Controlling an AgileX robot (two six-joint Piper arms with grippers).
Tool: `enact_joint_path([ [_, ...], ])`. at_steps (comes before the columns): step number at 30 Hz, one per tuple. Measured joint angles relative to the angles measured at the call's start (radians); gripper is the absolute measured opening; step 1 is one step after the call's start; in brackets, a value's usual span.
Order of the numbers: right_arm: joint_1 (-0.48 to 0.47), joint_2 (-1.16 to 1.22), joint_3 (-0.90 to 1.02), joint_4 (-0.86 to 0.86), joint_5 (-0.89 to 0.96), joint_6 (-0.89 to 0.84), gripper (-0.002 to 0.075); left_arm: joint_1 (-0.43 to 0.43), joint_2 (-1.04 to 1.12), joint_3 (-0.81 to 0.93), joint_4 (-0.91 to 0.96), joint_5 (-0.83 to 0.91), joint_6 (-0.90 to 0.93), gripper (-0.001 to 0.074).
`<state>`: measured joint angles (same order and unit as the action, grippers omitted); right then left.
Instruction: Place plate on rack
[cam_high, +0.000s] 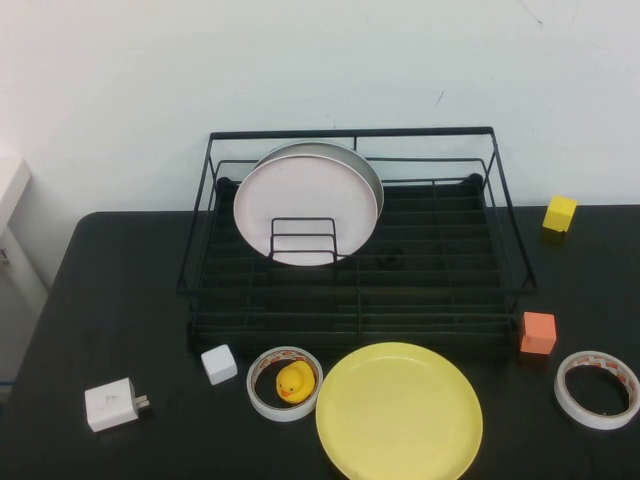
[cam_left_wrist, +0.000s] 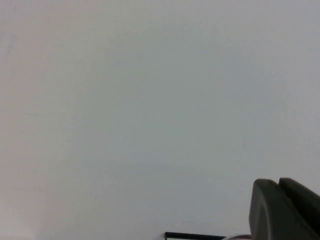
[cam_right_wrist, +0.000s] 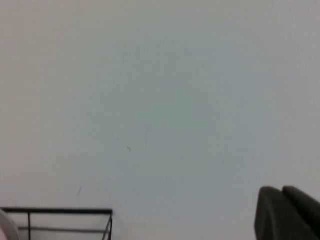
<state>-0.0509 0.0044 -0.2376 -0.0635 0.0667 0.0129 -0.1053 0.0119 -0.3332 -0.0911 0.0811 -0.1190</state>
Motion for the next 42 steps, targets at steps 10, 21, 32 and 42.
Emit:
enact_joint_path([
  [10, 0.000, 0.306, -0.188, 0.148, 0.353, -0.037, -0.0002, 0.000, 0.132, -0.082, 0.137, 0.132, 0.011, -0.0001],
  [21, 0.000, 0.748, -0.194, 0.780, 0.572, -0.691, -0.0002, 0.000, 0.144, -0.003, 0.038, 0.462, -0.232, -0.0001],
  [32, 0.081, 1.288, -0.199, 1.580, 0.546, -1.336, -0.0002, -0.045, 0.144, -0.003, 0.038, 0.462, -0.308, -0.0001],
  [42, 0.371, 1.659, -0.210, 1.761, 0.273, -1.537, -0.0002, -0.062, 0.144, -0.003, 0.038, 0.464, -0.322, -0.0002],
])
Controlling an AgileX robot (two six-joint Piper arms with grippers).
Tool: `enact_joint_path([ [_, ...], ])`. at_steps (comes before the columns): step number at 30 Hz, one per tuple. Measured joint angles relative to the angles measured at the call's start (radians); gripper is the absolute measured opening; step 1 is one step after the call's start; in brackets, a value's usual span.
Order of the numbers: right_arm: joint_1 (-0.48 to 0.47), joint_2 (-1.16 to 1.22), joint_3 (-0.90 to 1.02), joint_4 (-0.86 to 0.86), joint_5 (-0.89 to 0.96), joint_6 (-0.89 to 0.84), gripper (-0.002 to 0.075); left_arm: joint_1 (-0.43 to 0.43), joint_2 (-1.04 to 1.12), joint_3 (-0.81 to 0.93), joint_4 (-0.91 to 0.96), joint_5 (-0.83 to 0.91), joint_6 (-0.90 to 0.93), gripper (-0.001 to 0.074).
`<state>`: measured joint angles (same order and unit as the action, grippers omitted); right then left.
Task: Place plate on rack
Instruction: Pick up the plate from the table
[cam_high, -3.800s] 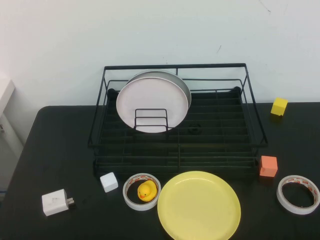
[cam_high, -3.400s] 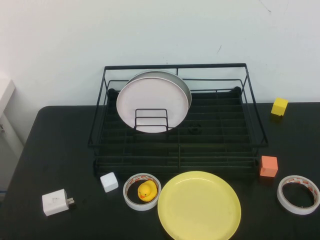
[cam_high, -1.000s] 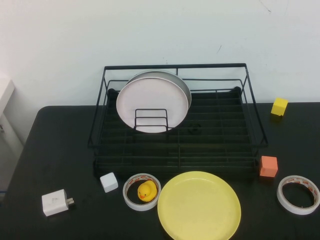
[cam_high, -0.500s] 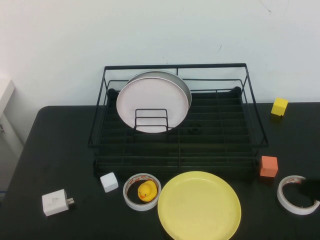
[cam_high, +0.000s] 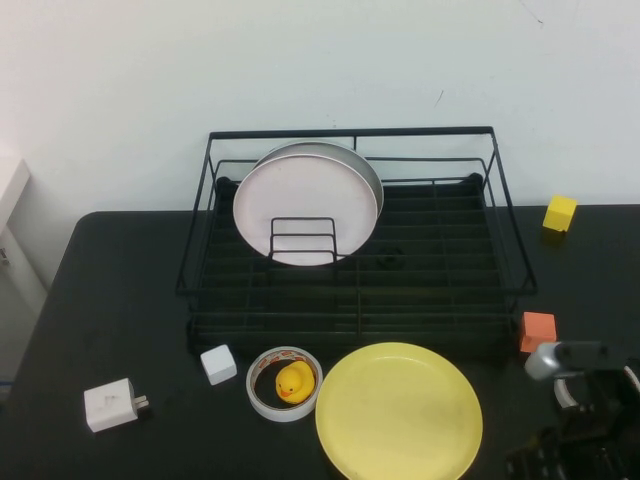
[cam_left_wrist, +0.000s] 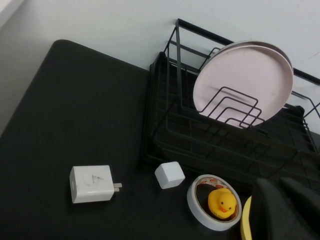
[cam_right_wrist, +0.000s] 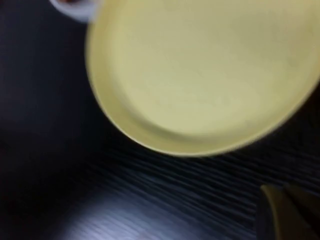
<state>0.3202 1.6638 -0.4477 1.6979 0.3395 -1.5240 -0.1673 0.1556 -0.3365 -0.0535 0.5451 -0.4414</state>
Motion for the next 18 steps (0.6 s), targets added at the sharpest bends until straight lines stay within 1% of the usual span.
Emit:
enact_joint_path([
  [3, 0.000, 0.081, -0.029, 0.018, -0.015, -0.025, 0.0004, 0.000, 0.000, 0.000, 0.000, 0.000, 0.000, -0.0002],
  [5, 0.000, 0.127, -0.057, 0.023, -0.014, -0.028, 0.0034, 0.000, 0.000, 0.000, 0.000, 0.004, 0.000, -0.0002],
  [7, 0.000, 0.169, -0.088, 0.027, 0.007, -0.015, 0.0094, 0.000, 0.000, 0.000, 0.000, 0.006, 0.000, -0.0002],
  [10, 0.000, 0.226, -0.143, 0.029, 0.033, 0.030, 0.0221, 0.000, 0.000, 0.000, 0.000, 0.008, 0.000, -0.0002],
  [12, 0.000, 0.261, -0.180, 0.029, 0.036, 0.056, 0.0281, 0.000, 0.000, 0.000, 0.000, 0.008, 0.000, -0.0002],
  [14, 0.000, 0.290, -0.213, 0.029, 0.034, 0.073, 0.0307, 0.000, 0.000, 0.000, 0.000, 0.010, 0.000, -0.0002],
  [18, 0.000, 0.353, -0.269, 0.031, 0.032, 0.089, 0.0323, 0.000, 0.000, 0.000, 0.000, 0.014, 0.000, -0.0002],
])
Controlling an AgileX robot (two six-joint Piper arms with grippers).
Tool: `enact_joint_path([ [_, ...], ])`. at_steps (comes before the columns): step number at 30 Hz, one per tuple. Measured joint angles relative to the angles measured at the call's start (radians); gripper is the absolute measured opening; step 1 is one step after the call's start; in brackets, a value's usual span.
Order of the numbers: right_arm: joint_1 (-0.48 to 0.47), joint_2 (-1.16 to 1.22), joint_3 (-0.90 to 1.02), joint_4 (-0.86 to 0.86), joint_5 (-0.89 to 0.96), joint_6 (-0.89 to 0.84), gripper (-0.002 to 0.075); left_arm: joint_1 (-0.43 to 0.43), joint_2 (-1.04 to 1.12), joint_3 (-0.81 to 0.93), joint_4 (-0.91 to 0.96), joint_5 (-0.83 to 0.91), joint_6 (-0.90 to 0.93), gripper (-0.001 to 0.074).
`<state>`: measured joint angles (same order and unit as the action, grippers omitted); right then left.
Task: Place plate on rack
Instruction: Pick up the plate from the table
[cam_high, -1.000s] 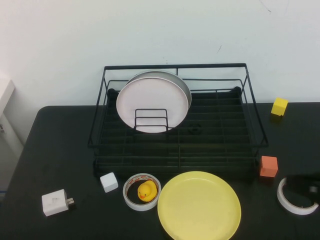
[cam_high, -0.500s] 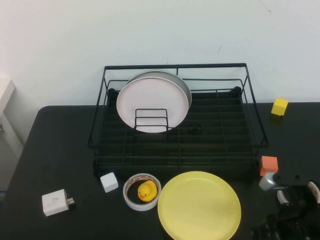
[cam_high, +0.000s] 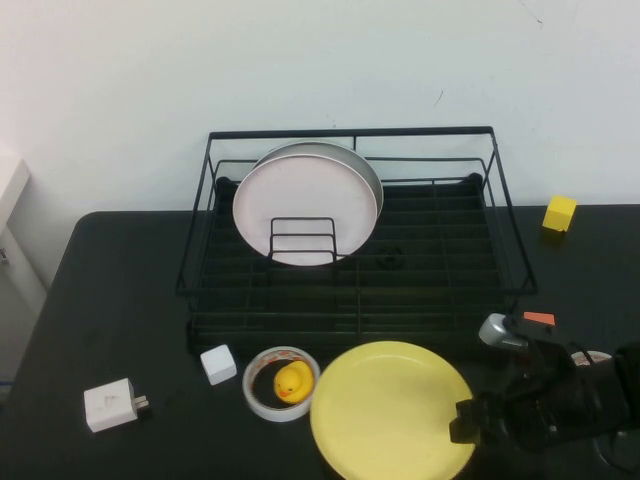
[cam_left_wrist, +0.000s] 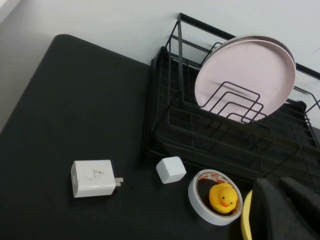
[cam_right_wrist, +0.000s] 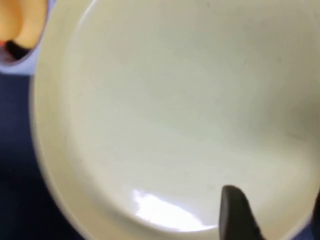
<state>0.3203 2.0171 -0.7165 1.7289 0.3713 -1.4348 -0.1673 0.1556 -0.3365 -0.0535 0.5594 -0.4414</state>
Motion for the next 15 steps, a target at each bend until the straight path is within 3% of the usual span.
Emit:
enact_joint_path([
  [11, 0.000, 0.082, -0.054, 0.002, 0.008, 0.031, 0.0325, 0.000, 0.000, 0.000, 0.000, 0.000, -0.002, -0.0002],
  [15, 0.000, 0.084, -0.054, 0.002, 0.008, -0.011, 0.0274, 0.000, 0.000, 0.000, 0.000, 0.001, -0.002, -0.0002],
])
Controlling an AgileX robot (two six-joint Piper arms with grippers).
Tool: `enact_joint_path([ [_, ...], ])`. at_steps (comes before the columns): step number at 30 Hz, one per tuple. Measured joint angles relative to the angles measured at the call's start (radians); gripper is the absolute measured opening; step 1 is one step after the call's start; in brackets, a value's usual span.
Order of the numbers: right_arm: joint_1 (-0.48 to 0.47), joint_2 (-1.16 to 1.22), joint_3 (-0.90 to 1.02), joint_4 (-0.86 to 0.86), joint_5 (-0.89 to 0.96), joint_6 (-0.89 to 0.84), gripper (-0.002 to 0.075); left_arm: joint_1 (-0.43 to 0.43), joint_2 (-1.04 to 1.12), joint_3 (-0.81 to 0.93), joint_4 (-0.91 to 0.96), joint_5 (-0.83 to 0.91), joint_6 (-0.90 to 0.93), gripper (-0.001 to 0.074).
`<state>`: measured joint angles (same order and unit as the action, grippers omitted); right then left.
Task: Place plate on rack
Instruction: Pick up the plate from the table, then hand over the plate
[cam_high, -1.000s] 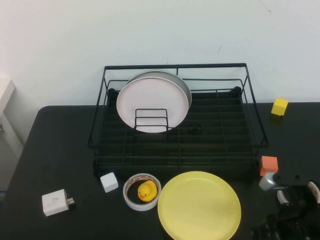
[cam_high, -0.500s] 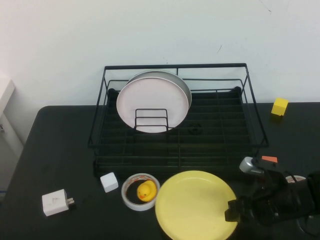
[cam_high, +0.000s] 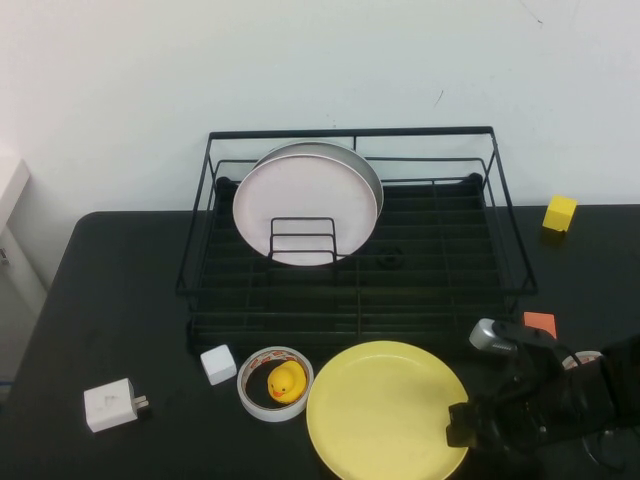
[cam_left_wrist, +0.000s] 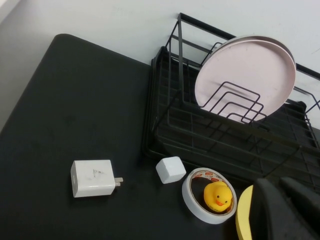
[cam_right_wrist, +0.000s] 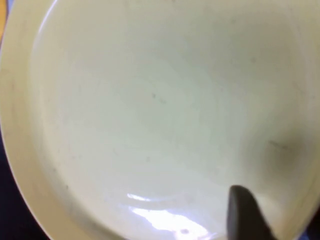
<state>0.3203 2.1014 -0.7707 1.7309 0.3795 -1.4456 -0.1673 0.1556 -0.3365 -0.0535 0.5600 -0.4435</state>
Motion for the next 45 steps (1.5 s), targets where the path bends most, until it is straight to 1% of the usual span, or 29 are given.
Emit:
enact_joint_path([
  [2, 0.000, 0.002, 0.000, 0.000, 0.000, -0.026, 0.0215, 0.000, 0.000, 0.000, 0.000, 0.000, 0.000, -0.0002],
  [6, 0.000, 0.007, 0.000, 0.002, -0.002, -0.038, 0.0070, 0.000, 0.000, 0.000, 0.000, 0.000, 0.002, -0.0002],
  [8, 0.000, 0.007, 0.000, 0.002, -0.002, -0.039, 0.0029, 0.000, 0.000, 0.000, 0.000, 0.000, 0.002, -0.0002],
  [12, 0.000, 0.007, 0.000, 0.003, 0.028, -0.041, 0.0012, 0.000, 0.000, 0.000, 0.000, 0.000, 0.003, -0.0002],
  [15, 0.000, 0.007, 0.000, 0.003, 0.088, -0.050, 0.0011, 0.000, 0.000, 0.000, -0.024, 0.000, 0.004, -0.0002],
  [17, 0.000, 0.004, 0.000, 0.003, 0.140, -0.061, 0.0011, 0.000, 0.000, 0.000, -0.102, 0.013, -0.010, -0.0002],
  [20, 0.017, -0.036, 0.021, 0.003, 0.203, -0.091, 0.0011, 0.000, 0.000, 0.000, -0.329, 0.044, -0.008, 0.0003],
  [22, 0.038, -0.092, 0.042, 0.003, 0.218, -0.113, 0.0010, 0.000, 0.000, 0.000, -0.483, 0.070, 0.035, 0.0041],
  [24, 0.065, -0.154, 0.057, 0.002, 0.224, -0.125, 0.0010, 0.000, 0.000, 0.000, -0.615, 0.090, 0.074, 0.0117],
  [26, 0.090, -0.230, 0.070, 0.000, 0.229, -0.129, 0.0010, 0.000, 0.000, 0.000, -0.708, 0.111, 0.102, 0.0241],
  [29, 0.128, -0.335, 0.077, -0.002, 0.233, -0.129, 0.0010, 0.000, 0.000, 0.000, -0.728, 0.148, 0.129, 0.0414],
  [31, 0.154, -0.403, 0.078, -0.004, 0.232, -0.129, 0.0010, 0.000, 0.000, 0.000, -0.696, 0.179, 0.138, 0.0482],
  [33, 0.177, -0.456, 0.078, -0.004, 0.227, -0.127, 0.0010, 0.000, 0.000, 0.000, -0.663, 0.203, 0.142, 0.0516],
  [35, 0.207, -0.502, 0.078, -0.006, 0.214, -0.120, 0.0009, 0.000, 0.000, 0.000, -0.639, 0.219, 0.144, 0.0530],
  [43, 0.362, -0.557, 0.025, -0.012, 0.155, -0.109, 0.0009, 0.000, 0.000, 0.000, -0.619, 0.233, 0.184, 0.0540],
  [45, 0.386, -0.557, 0.008, -0.014, 0.146, -0.109, 0.0009, 0.000, 0.000, 0.000, -0.610, 0.233, 0.192, 0.0539],
])
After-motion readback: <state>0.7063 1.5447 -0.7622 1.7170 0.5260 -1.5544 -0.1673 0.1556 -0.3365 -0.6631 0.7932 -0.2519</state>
